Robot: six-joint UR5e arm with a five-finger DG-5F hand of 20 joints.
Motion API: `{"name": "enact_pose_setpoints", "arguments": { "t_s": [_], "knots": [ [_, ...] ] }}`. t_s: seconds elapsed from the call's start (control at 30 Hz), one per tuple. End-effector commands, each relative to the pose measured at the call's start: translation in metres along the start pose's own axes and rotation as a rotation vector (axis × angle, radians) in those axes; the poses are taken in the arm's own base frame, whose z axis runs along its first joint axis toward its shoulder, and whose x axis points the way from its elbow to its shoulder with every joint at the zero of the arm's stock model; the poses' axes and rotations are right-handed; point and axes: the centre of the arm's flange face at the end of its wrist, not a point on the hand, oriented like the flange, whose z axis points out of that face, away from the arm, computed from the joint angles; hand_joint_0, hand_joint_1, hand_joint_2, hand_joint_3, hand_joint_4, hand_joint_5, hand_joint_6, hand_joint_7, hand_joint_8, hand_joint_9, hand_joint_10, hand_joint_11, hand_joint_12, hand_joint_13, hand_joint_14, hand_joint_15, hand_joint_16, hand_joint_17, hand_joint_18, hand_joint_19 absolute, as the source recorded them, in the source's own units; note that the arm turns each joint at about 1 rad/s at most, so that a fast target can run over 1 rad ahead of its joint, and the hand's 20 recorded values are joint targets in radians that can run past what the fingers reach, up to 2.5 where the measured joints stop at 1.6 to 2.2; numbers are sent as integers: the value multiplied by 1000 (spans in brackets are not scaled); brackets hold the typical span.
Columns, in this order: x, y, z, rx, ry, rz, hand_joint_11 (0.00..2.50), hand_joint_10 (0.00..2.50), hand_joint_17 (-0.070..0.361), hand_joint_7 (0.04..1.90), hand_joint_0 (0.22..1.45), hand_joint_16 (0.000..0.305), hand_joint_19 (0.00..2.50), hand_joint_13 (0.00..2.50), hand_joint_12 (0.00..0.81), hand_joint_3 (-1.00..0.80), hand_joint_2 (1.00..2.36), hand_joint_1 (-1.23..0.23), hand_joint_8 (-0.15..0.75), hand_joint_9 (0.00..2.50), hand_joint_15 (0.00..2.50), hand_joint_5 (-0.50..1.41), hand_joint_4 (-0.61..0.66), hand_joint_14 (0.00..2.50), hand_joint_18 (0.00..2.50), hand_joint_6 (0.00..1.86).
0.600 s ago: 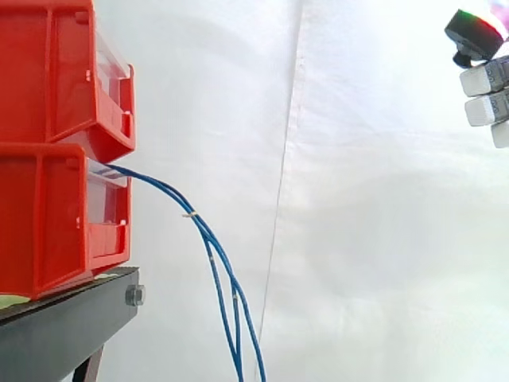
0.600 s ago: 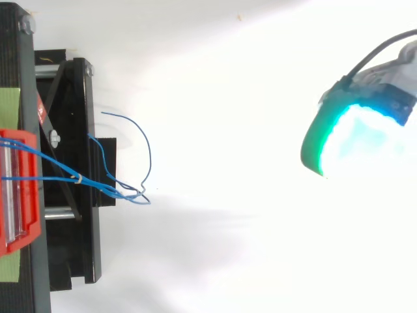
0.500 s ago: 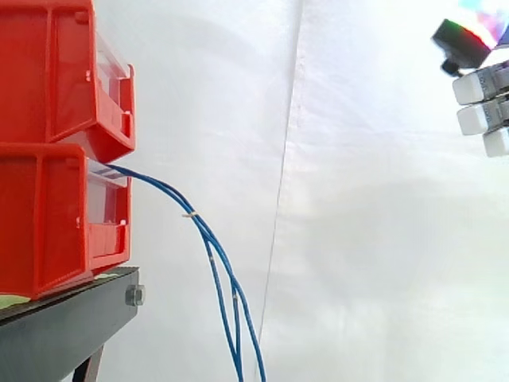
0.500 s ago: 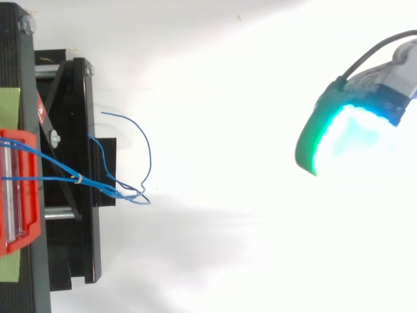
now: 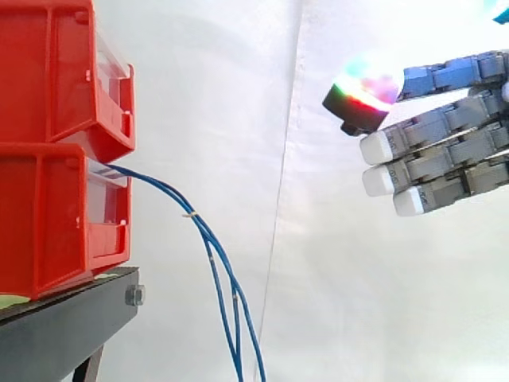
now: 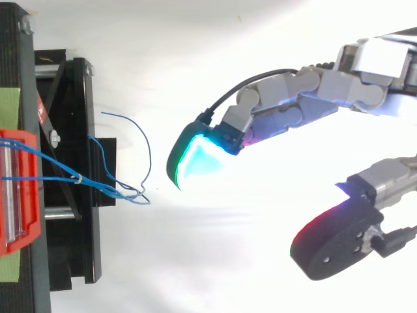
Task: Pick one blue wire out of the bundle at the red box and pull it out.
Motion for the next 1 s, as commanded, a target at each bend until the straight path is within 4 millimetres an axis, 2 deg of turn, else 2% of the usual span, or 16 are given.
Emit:
{"name": "enact_pose_setpoints", "arguments": {
  "t_s": [0.0, 0.33, 0.47, 0.63, 0.77, 0.87, 0.97],
  "knots": [
    [3, 0, 1, 1, 2, -10, 222, 8, 121, 793, 483, 54, 353, 476, 422, -500, 1000, -577, 349, 699, 185, -178, 358, 5, 379, 502],
    [1, -2, 1, 12, -57, -56, 230, 5, 121, 796, 484, 54, 363, 480, 422, -500, 1000, -576, 349, 704, 193, -176, 359, 5, 388, 502],
    [9, -22, 8, 23, -64, -64, 253, 7, 122, 802, 483, 54, 367, 491, 424, -500, 1000, -605, 347, 700, 194, -178, 355, 5, 399, 502],
    [11, -16, 11, 6, -72, -62, 286, 6, 122, 829, 485, 54, 389, 507, 425, -500, 1000, -662, 348, 691, 215, -181, 356, 6, 430, 502],
    [12, -23, 14, 16, -89, -67, 297, 6, 121, 845, 492, 54, 399, 515, 424, -500, 1000, -699, 343, 684, 225, -181, 355, 6, 445, 502],
    [17, -36, 24, 28, -96, -70, 310, 7, 120, 850, 499, 53, 404, 517, 421, -500, 1000, -728, 339, 677, 233, -182, 352, 7, 458, 502],
    [19, -36, 29, 29, -97, -72, 314, 8, 120, 856, 502, 53, 413, 523, 422, -500, 1000, -740, 335, 674, 237, -182, 352, 7, 466, 502]
  ]
}}
